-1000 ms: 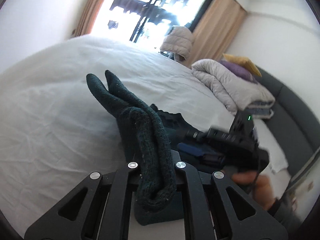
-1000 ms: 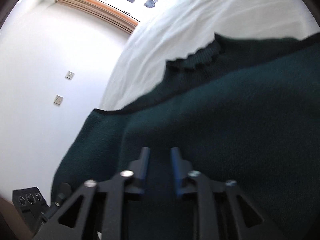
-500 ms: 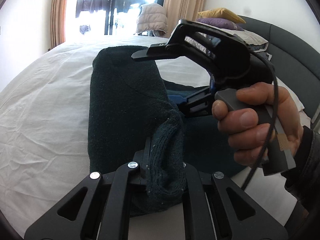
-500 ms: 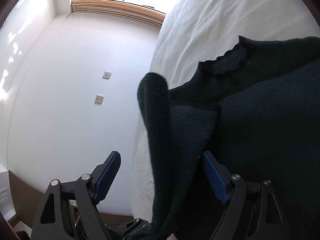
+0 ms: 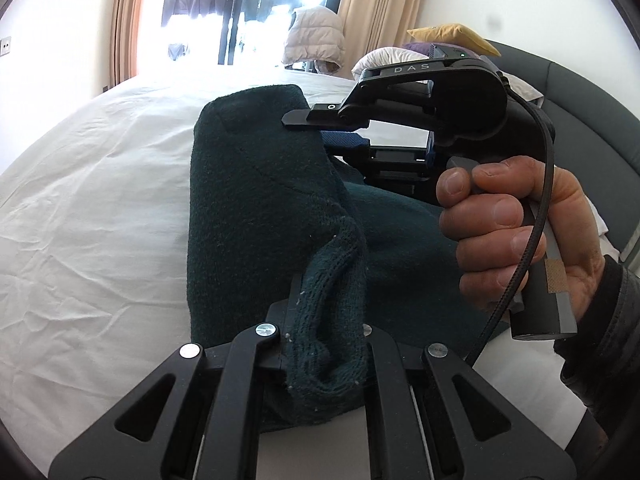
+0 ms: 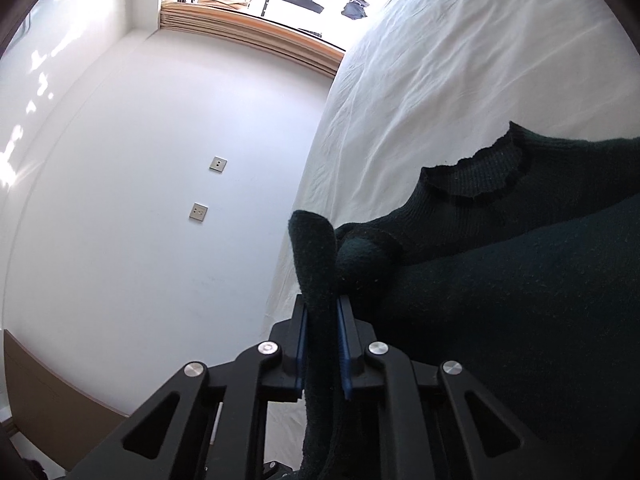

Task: Fold small clothes

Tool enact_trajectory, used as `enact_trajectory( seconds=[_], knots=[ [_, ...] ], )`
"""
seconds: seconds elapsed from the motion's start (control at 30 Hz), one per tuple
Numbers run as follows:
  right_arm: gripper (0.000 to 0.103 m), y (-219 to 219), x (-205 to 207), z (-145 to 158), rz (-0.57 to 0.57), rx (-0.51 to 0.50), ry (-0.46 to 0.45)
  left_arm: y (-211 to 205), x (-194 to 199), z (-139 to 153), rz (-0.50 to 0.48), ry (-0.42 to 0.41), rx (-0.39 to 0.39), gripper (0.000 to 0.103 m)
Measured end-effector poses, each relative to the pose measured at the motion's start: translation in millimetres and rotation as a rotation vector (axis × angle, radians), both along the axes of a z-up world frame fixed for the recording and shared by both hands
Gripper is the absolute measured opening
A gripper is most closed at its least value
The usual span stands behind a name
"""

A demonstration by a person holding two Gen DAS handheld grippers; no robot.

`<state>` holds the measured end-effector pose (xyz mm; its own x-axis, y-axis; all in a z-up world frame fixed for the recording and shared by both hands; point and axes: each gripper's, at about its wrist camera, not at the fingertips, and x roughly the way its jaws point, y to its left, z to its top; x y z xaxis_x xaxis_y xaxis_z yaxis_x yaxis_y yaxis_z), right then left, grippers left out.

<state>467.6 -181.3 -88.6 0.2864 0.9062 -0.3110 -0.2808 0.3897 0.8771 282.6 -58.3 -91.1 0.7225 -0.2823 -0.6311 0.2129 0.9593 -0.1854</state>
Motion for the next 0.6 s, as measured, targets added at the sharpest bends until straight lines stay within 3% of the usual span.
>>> enact_trajectory(
  seconds=[0.33, 0.6],
  knots=[
    [0.011, -28, -31, 38, -0.119, -0.226, -0.143, -14, -7, 9, -0.036, -0.028, 0.012, 0.007],
    [0.011, -75, -44, 72, -0.195, -0.363, -0.25, -69, -5, 28, -0.151, -0.06, 0.036, 0.007]
  ],
)
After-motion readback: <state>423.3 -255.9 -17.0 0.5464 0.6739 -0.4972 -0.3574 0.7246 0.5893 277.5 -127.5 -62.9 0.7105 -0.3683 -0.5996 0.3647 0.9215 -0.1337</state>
